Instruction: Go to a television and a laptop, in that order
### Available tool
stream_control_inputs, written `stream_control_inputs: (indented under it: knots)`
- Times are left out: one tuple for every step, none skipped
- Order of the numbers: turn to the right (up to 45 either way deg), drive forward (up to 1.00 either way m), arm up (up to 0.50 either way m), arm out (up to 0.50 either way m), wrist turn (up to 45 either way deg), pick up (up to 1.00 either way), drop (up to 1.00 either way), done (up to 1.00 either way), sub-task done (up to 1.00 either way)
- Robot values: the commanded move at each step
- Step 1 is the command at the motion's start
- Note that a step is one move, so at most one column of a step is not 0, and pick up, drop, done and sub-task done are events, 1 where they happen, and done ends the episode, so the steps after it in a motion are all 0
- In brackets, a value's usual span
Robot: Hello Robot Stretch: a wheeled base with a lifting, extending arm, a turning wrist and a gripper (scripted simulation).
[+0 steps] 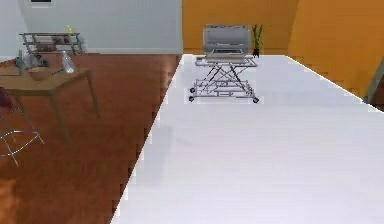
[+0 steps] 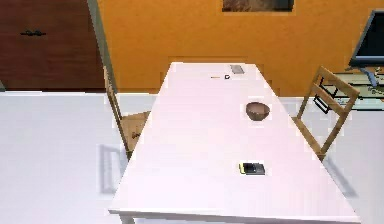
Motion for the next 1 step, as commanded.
stream_control_inputs:
  knots:
    - [-18.0,0.00,0.00,0.00,0.0,0.00,0.00,0.00,0.00]
